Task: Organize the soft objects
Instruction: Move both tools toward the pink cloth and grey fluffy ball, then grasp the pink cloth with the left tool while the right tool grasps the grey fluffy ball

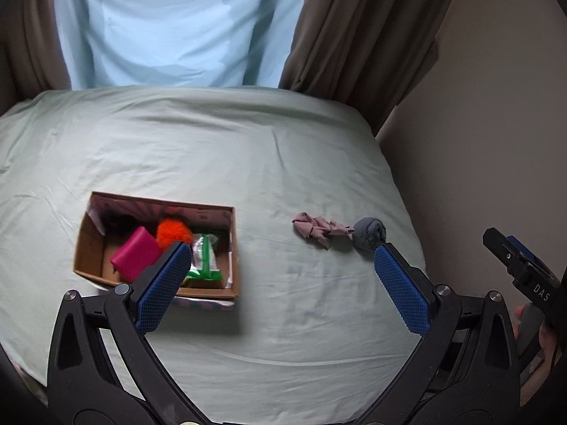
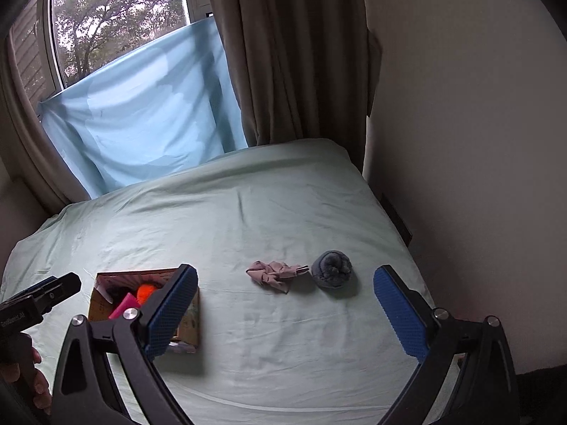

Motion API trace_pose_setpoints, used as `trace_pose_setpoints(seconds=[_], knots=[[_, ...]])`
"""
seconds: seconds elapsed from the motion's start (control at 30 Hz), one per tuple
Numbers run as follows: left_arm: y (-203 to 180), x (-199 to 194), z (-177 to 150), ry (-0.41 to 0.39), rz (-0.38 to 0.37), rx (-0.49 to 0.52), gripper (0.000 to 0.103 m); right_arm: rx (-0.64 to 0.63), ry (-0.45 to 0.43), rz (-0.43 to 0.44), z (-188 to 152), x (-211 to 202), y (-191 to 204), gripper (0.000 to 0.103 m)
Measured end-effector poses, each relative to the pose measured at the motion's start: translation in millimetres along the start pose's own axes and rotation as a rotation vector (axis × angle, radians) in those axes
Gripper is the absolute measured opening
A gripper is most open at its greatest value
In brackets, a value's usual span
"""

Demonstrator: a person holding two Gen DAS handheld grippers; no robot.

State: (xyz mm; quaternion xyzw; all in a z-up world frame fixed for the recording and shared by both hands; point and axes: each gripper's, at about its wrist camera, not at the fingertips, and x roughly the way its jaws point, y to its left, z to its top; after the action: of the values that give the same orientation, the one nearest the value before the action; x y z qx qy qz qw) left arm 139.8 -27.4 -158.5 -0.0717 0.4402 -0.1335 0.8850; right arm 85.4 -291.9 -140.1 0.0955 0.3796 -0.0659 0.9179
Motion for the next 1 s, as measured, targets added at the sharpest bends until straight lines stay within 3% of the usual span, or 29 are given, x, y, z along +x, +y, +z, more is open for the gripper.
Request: trace_pose_setpoints(seconds=[0.3, 0.47, 0.67, 1.0], knots=[[-70.5, 128.2, 6.7, 0.110, 0.011, -0.077, 0.103, -0.028, 0.104, 0.026, 19.1, 102.8, -75.9, 0.099], [-89.2, 211.5, 6.0, 0.208, -0.016, -0.119, 0.103, -0.002, 0.167, 0.047, 15.8, 161.3, -98.7, 0.099], [-85.8, 299.0, 2.2, 0.320, -0.039, -0.215, 0.103, 0.063, 0.248, 0.061, 6.3, 230.9, -111.6, 0.099], [-57.6, 412.1, -21.2, 0.444, -0.058, -0.369, 0.102, 0.176, 0.386, 0.044, -25.7, 323.9, -118.1, 0.099]])
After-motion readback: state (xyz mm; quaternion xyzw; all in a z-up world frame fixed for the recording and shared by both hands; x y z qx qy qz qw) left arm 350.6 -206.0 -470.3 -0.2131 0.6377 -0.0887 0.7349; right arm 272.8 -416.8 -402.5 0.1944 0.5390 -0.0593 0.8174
